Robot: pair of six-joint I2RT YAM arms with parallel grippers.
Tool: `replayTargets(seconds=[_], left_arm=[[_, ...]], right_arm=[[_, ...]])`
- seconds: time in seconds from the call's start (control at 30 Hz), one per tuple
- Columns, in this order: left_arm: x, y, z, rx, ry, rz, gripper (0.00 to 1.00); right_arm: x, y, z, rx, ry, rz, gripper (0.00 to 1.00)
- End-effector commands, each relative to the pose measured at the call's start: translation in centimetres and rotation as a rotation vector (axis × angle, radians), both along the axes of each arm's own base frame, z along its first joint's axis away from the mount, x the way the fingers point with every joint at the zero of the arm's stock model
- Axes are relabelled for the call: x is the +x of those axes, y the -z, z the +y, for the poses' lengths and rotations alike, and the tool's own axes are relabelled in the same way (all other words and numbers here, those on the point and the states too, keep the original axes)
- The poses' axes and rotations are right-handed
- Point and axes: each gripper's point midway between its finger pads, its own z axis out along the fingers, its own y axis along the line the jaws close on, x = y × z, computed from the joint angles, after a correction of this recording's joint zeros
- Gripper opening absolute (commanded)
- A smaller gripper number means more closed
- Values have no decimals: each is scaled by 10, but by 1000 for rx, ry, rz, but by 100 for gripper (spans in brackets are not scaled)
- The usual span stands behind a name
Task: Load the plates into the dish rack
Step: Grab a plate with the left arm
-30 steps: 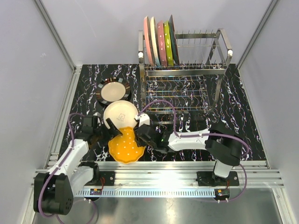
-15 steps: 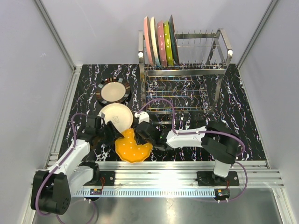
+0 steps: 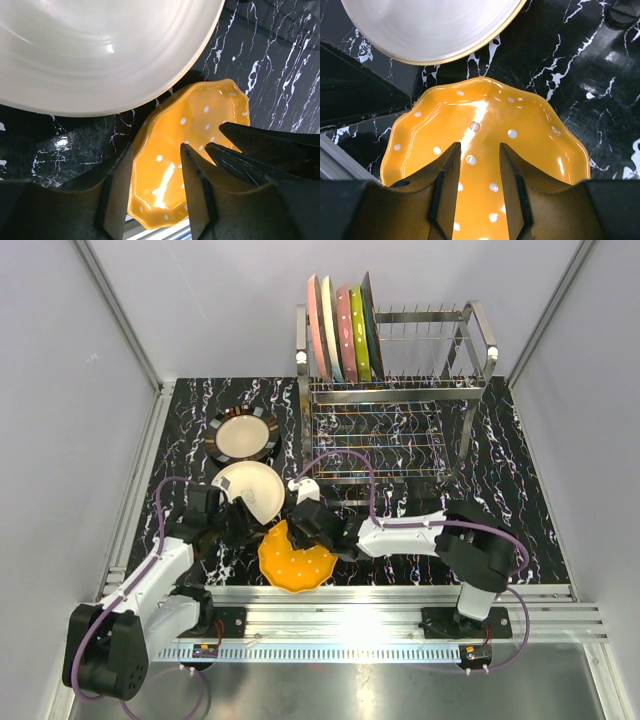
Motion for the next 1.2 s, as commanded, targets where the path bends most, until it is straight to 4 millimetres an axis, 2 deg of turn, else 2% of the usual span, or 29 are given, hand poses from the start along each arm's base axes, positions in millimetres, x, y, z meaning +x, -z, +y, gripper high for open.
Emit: replayTargets(seconds=[0.0, 0.27, 0.4, 0.57, 0.67, 0.73, 0.9, 1.0, 1.03, 1.17], left_arm=[[8, -8, -3, 0, 17, -54, 48], [-12, 9, -5, 63, 31, -16, 53], [-19, 26, 8, 167, -36, 22, 52], [-27, 37, 9, 201, -38, 64, 49], [-27, 35, 4, 184, -27, 48, 44], [-27, 34, 0, 178, -14, 41, 38], [-36, 45, -13, 107, -4, 69, 25], [-41, 51, -11, 116, -8, 97, 5], [-40, 50, -11, 118, -9, 94, 0], [-31, 36, -11, 124, -13, 61, 0]], right_arm=[[4, -31, -2, 69, 4, -38, 44], [2, -41, -28, 51, 38, -70, 47], [0, -47, -36, 65, 53, -81, 47], [-1, -45, -44, 57, 65, -83, 47], [-1, -45, -45, 58, 69, -85, 47], [-2, -45, -46, 61, 72, -82, 47], [-6, -56, -45, 73, 45, -99, 47], [-14, -68, -41, 74, -5, -145, 51], [-17, -71, -40, 72, -18, -161, 57], [-35, -89, -32, 43, -98, -263, 73]])
